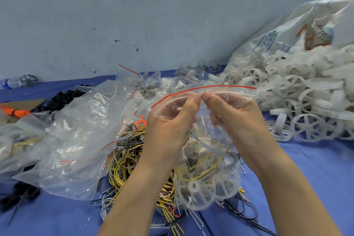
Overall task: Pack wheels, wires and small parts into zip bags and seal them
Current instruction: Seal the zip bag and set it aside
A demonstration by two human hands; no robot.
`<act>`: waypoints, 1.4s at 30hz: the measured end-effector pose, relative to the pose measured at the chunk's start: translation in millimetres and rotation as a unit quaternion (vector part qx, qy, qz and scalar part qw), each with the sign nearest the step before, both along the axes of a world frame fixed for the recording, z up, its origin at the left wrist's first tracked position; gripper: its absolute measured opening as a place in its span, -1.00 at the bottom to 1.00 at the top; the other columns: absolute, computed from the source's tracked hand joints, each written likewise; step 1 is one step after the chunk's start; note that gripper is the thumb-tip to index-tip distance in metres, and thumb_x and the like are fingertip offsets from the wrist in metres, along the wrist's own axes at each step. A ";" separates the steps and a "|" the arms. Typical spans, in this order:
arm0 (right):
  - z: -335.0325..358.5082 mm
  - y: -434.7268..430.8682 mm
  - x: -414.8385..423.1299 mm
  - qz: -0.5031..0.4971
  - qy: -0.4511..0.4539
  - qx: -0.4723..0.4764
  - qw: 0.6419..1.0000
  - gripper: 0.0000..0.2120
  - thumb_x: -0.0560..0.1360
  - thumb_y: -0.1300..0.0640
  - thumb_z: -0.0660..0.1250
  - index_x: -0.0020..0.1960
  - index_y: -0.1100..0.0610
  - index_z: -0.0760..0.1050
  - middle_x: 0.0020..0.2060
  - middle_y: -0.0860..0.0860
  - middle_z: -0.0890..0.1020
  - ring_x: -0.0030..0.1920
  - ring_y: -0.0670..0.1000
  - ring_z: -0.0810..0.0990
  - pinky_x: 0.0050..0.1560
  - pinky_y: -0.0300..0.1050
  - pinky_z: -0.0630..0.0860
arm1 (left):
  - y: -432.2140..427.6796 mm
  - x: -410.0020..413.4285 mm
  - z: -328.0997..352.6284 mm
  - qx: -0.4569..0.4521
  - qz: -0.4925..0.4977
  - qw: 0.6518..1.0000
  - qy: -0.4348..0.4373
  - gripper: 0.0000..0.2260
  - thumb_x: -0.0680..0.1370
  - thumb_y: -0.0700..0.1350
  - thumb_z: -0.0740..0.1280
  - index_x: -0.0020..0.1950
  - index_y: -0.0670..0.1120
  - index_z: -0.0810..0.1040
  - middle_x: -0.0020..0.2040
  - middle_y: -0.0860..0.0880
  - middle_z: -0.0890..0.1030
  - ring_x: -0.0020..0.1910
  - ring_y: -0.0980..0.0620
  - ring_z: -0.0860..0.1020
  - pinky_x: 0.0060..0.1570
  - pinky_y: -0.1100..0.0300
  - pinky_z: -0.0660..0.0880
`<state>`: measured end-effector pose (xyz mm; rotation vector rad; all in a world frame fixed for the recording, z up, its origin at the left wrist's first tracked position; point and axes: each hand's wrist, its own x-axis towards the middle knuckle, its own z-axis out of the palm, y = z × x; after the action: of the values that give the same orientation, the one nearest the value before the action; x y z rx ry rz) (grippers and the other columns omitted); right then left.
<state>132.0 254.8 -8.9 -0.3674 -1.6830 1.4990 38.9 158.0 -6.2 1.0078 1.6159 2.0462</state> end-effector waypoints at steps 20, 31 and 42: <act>-0.9 2.6 2.1 0.024 0.036 -0.108 0.993 -0.80 0.39 -0.07 0.50 -0.22 0.06 0.67 -0.28 0.03 0.56 -0.28 -0.04 0.45 -0.24 -0.29 0.48 | 2.2 -9.8 -3.9 -0.002 -0.025 0.999 -0.032 -0.75 0.41 0.17 0.48 -0.18 0.00 0.70 -0.30 0.00 0.60 -0.24 -0.05 0.57 0.01 -0.22 0.57; -1.5 1.9 1.1 0.022 0.031 -0.098 0.994 -0.85 0.41 -0.03 0.50 -0.21 0.04 0.69 -0.34 -0.01 0.54 -0.34 -0.07 0.46 -0.28 -0.29 0.48 | 5.2 -11.0 -5.5 0.009 -0.042 0.996 -0.078 -0.79 0.38 0.11 0.48 -0.18 -0.02 0.70 -0.31 -0.03 0.58 -0.29 -0.05 0.54 -0.12 -0.05 0.59; -0.6 8.5 7.4 -0.028 0.111 -0.173 0.978 -0.76 0.47 -0.10 0.39 -0.16 0.06 0.68 -0.21 0.02 0.70 -0.34 0.00 0.66 -0.34 -0.21 0.59 | 7.6 -16.1 -8.0 0.013 -0.032 0.994 -0.103 -0.79 0.36 0.10 0.49 -0.20 -0.03 0.71 -0.33 0.00 0.58 -0.31 0.07 0.52 -0.22 0.24 0.53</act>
<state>139.4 263.3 -9.4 -0.4088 -1.2298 1.7243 22.7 165.5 -14.2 0.8165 1.4383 2.0569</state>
